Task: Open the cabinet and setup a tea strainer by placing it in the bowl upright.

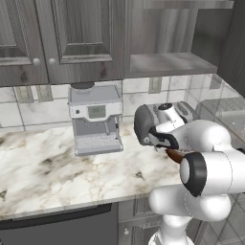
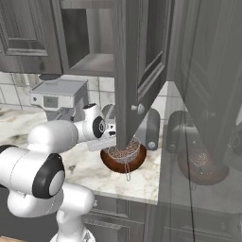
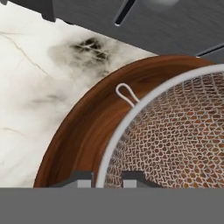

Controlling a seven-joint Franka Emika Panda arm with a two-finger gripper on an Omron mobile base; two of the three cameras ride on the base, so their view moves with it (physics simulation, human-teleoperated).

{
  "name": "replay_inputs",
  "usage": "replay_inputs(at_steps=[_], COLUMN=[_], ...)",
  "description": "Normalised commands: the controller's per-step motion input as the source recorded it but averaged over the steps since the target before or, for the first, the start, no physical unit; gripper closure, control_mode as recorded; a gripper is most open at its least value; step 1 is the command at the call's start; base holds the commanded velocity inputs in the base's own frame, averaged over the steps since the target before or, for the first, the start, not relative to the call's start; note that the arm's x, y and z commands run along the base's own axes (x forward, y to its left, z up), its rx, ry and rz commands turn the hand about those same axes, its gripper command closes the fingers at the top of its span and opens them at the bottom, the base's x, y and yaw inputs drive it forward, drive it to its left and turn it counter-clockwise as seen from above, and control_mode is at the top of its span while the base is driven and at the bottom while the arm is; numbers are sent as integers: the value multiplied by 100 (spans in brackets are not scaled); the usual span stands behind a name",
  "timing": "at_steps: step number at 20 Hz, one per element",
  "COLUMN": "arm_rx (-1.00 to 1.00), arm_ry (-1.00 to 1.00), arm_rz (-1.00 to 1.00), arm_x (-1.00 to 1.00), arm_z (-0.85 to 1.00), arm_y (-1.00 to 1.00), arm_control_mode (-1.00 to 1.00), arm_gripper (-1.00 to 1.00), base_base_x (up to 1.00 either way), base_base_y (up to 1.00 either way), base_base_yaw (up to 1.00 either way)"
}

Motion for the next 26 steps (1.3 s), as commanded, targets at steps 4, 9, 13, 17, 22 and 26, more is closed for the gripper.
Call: replay_inputs(at_steps=[4,9,13,17,22,26], arm_rx=[0,0,0,0,0,5], arm_ry=[0,0,0,0,0,0], arm_rz=[0,0,0,0,0,0], arm_x=[0,0,-1,-2,0,0], arm_z=[0,0,0,0,3,20], arm_y=[0,0,0,0,0,0], arm_control_mode=[-100,-100,-100,-100,-100,-100], arm_gripper=[-100,-100,-100,-100,-100,-100], base_base_x=[0,0,0,0,0,0], base_base_y=[0,0,0,0,0,0], base_base_yaw=[0,0,0,0,0,0])
